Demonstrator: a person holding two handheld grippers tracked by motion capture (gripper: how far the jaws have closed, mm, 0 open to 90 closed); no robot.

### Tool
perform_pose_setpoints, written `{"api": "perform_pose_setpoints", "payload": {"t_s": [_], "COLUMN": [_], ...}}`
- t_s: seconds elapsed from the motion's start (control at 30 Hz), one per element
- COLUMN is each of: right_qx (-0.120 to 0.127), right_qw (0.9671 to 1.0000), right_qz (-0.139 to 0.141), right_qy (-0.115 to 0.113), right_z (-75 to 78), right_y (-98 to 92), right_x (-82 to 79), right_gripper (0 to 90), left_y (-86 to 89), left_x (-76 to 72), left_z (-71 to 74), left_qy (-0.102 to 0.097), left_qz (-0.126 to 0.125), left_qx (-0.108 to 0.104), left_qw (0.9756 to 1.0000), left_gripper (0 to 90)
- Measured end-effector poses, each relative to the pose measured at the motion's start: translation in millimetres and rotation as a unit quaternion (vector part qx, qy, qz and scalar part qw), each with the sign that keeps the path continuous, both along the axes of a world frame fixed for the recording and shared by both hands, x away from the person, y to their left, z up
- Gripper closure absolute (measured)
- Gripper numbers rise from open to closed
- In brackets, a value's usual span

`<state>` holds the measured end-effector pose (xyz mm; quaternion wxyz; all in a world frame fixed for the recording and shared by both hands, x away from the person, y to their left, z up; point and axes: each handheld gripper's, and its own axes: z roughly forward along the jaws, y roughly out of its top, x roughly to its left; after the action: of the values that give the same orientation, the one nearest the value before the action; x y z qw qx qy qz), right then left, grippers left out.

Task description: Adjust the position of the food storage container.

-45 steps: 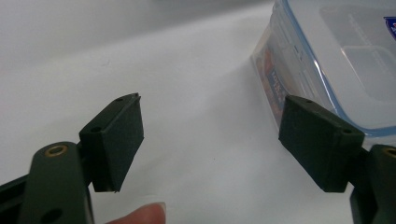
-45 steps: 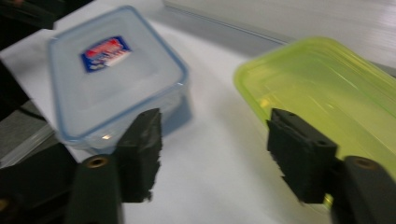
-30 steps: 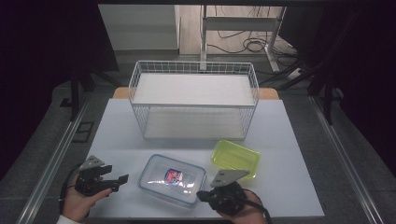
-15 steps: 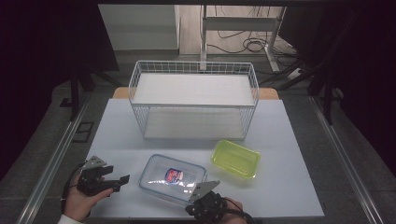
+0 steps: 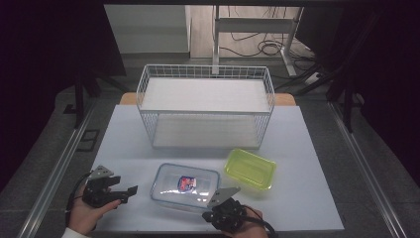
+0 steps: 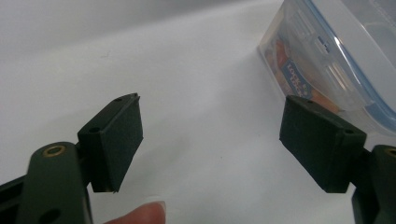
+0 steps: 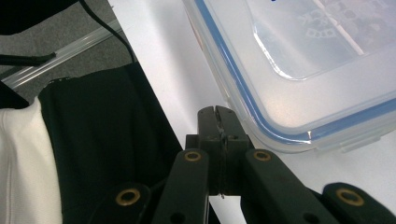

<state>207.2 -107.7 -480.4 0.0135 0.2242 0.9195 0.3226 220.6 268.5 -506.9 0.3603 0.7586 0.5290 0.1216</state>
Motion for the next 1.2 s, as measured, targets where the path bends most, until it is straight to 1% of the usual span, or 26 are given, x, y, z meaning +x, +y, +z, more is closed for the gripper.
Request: {"api": "perform_pose_setpoints", "payload": {"t_s": [0.13, 0.2, 0.23, 0.27, 0.3, 0.33, 0.4, 0.47, 0.5, 0.53, 0.6, 0.63, 0.67, 0.7, 0.73, 0.77, 0.8, 0.87, 0.9, 0.93, 0.97, 1.0, 1.07, 1.13, 1.17, 1.2], "right_qx": [-0.001, 0.003, 0.01, 0.02, 0.029, 0.029, 0.039, 0.045, 0.043, 0.043, 0.041, 0.036, 0.036, 0.038, 0.038, 0.035, 0.035, 0.024, 0.018, 0.018, 0.011, 0.011, 0.0, -0.002, -0.008, -0.008], "right_qw": [1.0, 1.0, 0.9999, 0.9998, 0.9995, 0.9995, 0.9989, 0.9983, 0.9981, 0.9981, 0.998, 0.9971, 0.9971, 0.9966, 0.9966, 0.9966, 0.9966, 0.9969, 0.9971, 0.9971, 0.9974, 0.9974, 0.9978, 0.9979, 0.9983, 0.9983], "right_qz": [-0.007, -0.008, -0.008, -0.006, -0.006, -0.006, -0.01, -0.015, -0.02, -0.02, -0.025, -0.035, -0.035, -0.045, -0.045, -0.051, -0.051, -0.056, -0.061, -0.061, -0.061, -0.061, -0.057, -0.057, -0.046, -0.046], "right_qy": [-0.003, -0.003, 0.002, 0.003, -0.009, -0.009, -0.023, -0.032, -0.039, -0.039, -0.042, -0.057, -0.057, -0.057, -0.057, -0.054, -0.054, -0.049, -0.042, -0.042, -0.037, -0.037, -0.033, -0.032, -0.034, -0.034], "right_z": [0.0, 0.2, 2.3, 5.7, 16.5, 16.5, 29.3, 40.8, 48.3, 48.3, 54.9, 59.8, 59.8, 59.9, 59.9, 56.0, 56.0, 49.4, 43.0, 43.0, 36.8, 36.8, 30.9, 29.9, 27.9, 27.9], "right_y": [-2.2, -3.4, -4.1, -4.3, -2.1, -2.1, 2.1, 9.7, 18.9, 18.9, 30.4, 44.3, 44.3, 55.6, 55.6, 69.4, 69.4, 84.0, 94.5, 94.5, 103.5, 103.5, 114.8, 117.5, 123.6, 123.6], "right_x": [1.6, 1.7, 0.9, 0.4, 0.5, 0.5, 4.9, 13.8, 25.1, 25.1, 41.0, 58.2, 58.2, 71.9, 71.9, 87.4, 87.4, 103.4, 114.8, 114.8, 123.1, 123.1, 132.6, 134.4, 139.2, 139.2], "right_gripper": [88.7, 88.7, 88.7, 88.7, 88.7, 88.7, 88.7, 88.7, 88.7, 88.7, 88.7, 88.7, 88.7, 88.7, 88.7, 88.7, 88.7, 88.7, 88.7, 88.7, 88.7, 88.7, 88.7, 88.7, 88.7, 88.7], "left_y": [-1.3, -1.6, -1.6, -1.6, -1.5, -1.5, -1.9, -2.3, -2.7, -3.1, -3.8, -3.7, -3.7, -3.6, -3.3, -3.1, -3.1, -3.1, -2.8, -2.8, -3.0, -3.0, -3.1, -3.1, -2.5, -2.5], "left_x": [0.0, -0.2, -0.2, -0.2, -0.1, -0.1, 0.2, 0.3, 0.2, 0.1, -0.1, 0.1, 0.1, 0.3, 0.3, 0.0, 0.0, -0.2, -0.6, -0.6, -0.4, -0.4, 0.0, 0.2, 0.1, 0.1], "left_z": [0.2, 0.9, 1.3, 1.8, 2.5, 2.5, 2.3, 2.2, 2.4, 2.9, 3.7, 3.3, 3.3, 2.7, 1.9, 1.0, 1.0, 0.9, 1.2, 1.2, 1.3, 1.3, 1.0, 0.3, -0.1, -0.1], "left_qy": [-0.001, -0.001, -0.002, -0.003, -0.004, -0.004, -0.004, -0.003, -0.004, -0.005, -0.007, -0.007, -0.007, -0.006, -0.005, -0.005, -0.005, -0.005, -0.005, -0.005, -0.005, -0.005, -0.005, -0.004, -0.004, -0.004], "left_qz": [-0.002, -0.003, -0.002, -0.002, -0.001, -0.001, -0.001, -0.002, -0.002, -0.004, -0.005, -0.005, -0.005, -0.006, -0.006, -0.008, -0.008, -0.009, -0.01, -0.01, -0.01, -0.01, -0.008, -0.008, -0.008, -0.008], "left_qx": [0.001, 0.001, 0.0, 0.0, -0.002, -0.002, -0.001, 0.0, 0.0, -0.001, -0.004, -0.004, -0.004, -0.004, -0.004, -0.002, -0.002, -0.001, -0.001, -0.001, 0.001, 0.001, 0.002, 0.004, 0.004, 0.004], "left_qw": [1.0, 1.0, 1.0, 1.0, 1.0, 1.0, 1.0, 1.0, 1.0, 1.0, 1.0, 1.0, 1.0, 1.0, 1.0, 0.9999, 0.9999, 0.9999, 0.9999, 0.9999, 0.9999, 0.9999, 1.0, 1.0, 1.0, 1.0], "left_gripper": [21.0, 21.0, 21.0, 20.9, 20.9, 21.0, 20.9, 20.9, 20.9, 20.9, 20.9, 20.9, 20.8, 20.8, 20.8, 20.6, 20.5, 20.5, 20.5, 20.5, 20.4, 20.5, 20.5, 20.4, 20.4, 20.4]}}
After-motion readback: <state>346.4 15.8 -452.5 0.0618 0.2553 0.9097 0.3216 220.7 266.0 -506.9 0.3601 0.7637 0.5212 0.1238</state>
